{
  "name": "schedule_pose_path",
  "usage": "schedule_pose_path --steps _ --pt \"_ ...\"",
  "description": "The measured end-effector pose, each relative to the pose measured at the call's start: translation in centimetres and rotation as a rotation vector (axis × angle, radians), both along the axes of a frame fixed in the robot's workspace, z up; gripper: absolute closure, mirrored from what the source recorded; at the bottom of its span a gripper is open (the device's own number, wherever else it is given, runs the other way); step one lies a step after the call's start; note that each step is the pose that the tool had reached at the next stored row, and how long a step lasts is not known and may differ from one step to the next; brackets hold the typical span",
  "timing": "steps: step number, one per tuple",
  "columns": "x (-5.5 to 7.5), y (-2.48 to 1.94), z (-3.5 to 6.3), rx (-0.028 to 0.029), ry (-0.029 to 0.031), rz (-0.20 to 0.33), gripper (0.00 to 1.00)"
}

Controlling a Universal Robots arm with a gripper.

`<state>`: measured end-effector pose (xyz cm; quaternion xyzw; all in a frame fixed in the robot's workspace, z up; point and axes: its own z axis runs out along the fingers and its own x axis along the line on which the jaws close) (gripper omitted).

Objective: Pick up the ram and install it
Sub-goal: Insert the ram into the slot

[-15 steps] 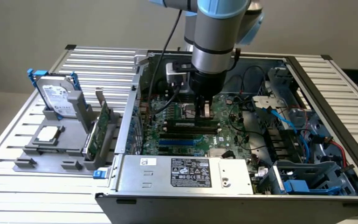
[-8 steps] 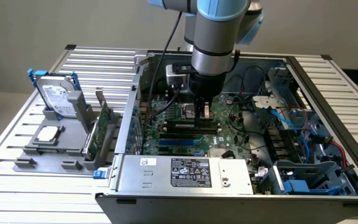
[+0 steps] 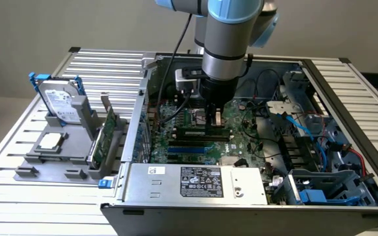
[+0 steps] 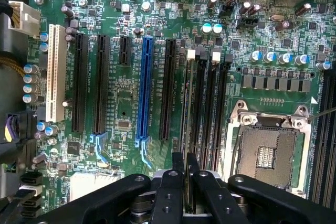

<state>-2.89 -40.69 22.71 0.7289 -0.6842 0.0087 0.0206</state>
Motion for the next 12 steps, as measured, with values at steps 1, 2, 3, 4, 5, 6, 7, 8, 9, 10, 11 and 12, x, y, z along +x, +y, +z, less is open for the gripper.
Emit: schedule_pose_path --steps 1,2,3,4,5,6,7,8,9,10,11,12 --pt "0.00 0.01 0.00 -0.0001 0.0000 0.000 0.86" --pt "0.00 0.03 0.00 -0.0002 0.0000 0.000 0.86" --pt "0.00 0.05 0.00 -0.0002 0.0000 0.000 0.86" --pt "0.00 0.07 0.00 -0.0002 -0.0001 0.000 0.86" --pt "0.00 0.09 0.00 -0.0003 -0.0001 0.000 0.86" --pt "0.00 0.10 0.00 -0.0003 -0.0001 0.000 0.86" --pt "0.00 0.10 0.00 -0.0003 0.0000 0.000 0.86" --pt "0.00 0.11 0.00 -0.0003 -0.0001 0.000 0.86" --pt "0.02 0.12 0.00 -0.0003 -0.0001 0.000 0.86" --pt "0.03 0.12 0.00 -0.0003 -0.0001 0.000 0.86" --pt "0.04 0.12 0.00 -0.0003 -0.0001 0.000 0.86" --pt "0.05 0.12 0.00 -0.0003 -0.0001 0.000 0.86"
